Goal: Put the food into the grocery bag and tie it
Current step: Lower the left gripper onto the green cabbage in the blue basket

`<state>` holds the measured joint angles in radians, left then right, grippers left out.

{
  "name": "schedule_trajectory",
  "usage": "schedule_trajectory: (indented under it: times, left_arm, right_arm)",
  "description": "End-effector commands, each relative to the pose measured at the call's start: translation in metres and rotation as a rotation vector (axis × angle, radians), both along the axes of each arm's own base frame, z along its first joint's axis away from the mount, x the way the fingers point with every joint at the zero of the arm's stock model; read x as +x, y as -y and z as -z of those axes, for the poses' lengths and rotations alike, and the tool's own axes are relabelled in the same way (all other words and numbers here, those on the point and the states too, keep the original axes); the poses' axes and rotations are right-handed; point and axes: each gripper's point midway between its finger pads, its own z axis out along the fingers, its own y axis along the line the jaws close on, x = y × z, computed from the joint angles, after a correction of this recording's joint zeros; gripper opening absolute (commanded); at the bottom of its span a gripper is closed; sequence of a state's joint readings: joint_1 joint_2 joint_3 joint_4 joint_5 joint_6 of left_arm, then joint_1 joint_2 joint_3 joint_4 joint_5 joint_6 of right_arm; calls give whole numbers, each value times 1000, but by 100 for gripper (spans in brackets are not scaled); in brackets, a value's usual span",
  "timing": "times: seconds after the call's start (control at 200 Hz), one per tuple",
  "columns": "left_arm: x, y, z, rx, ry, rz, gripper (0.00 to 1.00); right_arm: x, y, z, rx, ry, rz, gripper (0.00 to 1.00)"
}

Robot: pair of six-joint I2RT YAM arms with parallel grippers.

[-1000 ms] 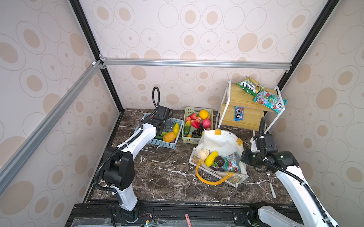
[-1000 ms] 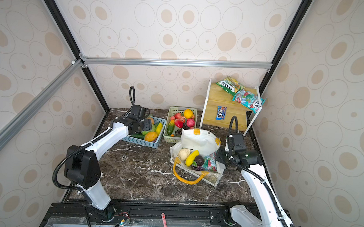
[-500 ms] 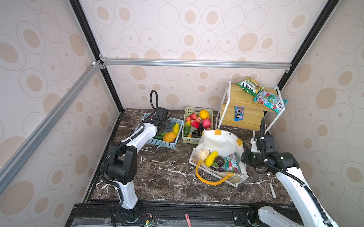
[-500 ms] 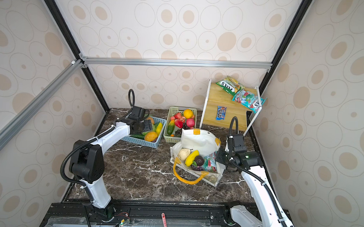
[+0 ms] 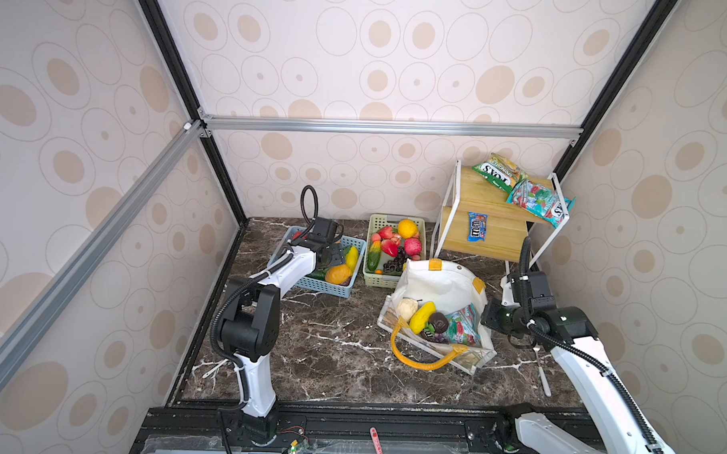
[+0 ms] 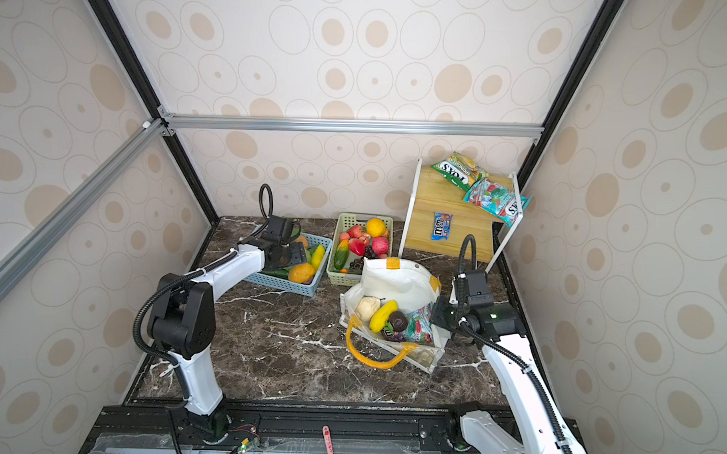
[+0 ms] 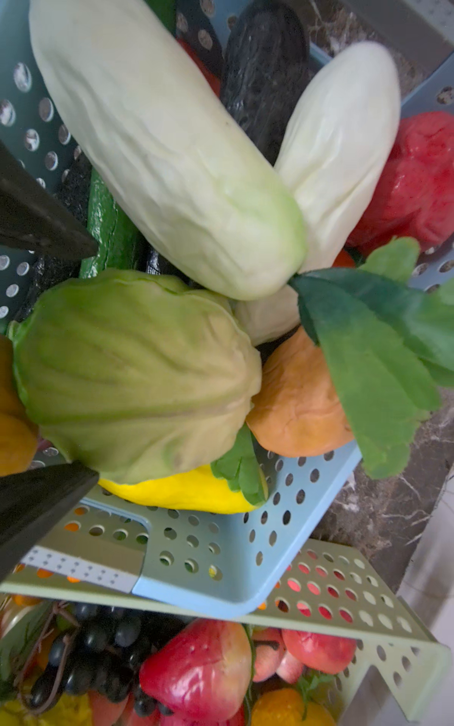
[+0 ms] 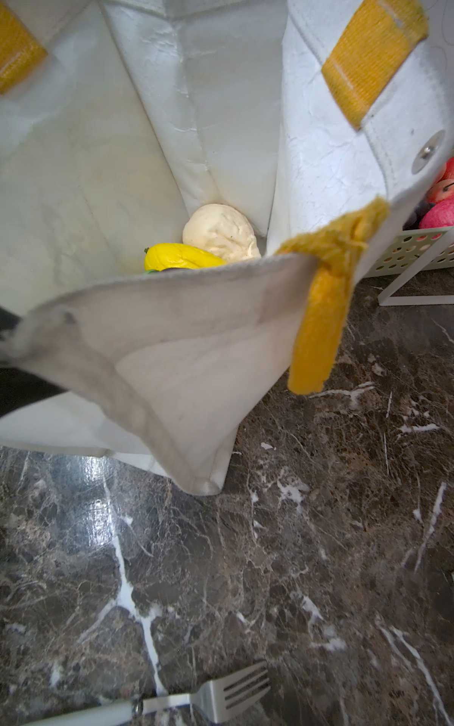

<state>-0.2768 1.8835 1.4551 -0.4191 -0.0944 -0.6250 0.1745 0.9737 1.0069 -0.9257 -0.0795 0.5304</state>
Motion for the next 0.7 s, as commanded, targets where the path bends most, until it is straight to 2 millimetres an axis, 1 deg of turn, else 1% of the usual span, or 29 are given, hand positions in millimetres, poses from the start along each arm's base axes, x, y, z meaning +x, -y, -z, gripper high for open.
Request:
schedule_trajectory:
  times: [0.0, 0.15, 0.42, 0.505, 0.62, 0.695]
  left_arm:
    - [9, -2, -1, -36, 27, -40, 83]
    - [10, 4, 6, -91, 39, -41, 83]
    - [12, 5, 16, -133, 28, -55, 83]
    - [12, 5, 18, -138, 23, -56, 79]
    - [12, 7, 19, -144, 21, -49, 70]
    - [12, 8, 17, -146, 22, -45, 66]
  right_arm:
    - [-12, -1, 9, 8, -47, -4, 9]
    - [-12, -1, 9, 8, -47, -4, 9]
    - [-13, 0, 8, 5, -45, -4, 9]
    - [-13, 0, 7, 7, -43, -4, 9]
    - [-13, 0, 8, 5, -45, -3, 9]
    - [-13, 0, 8, 7, -48, -5, 9]
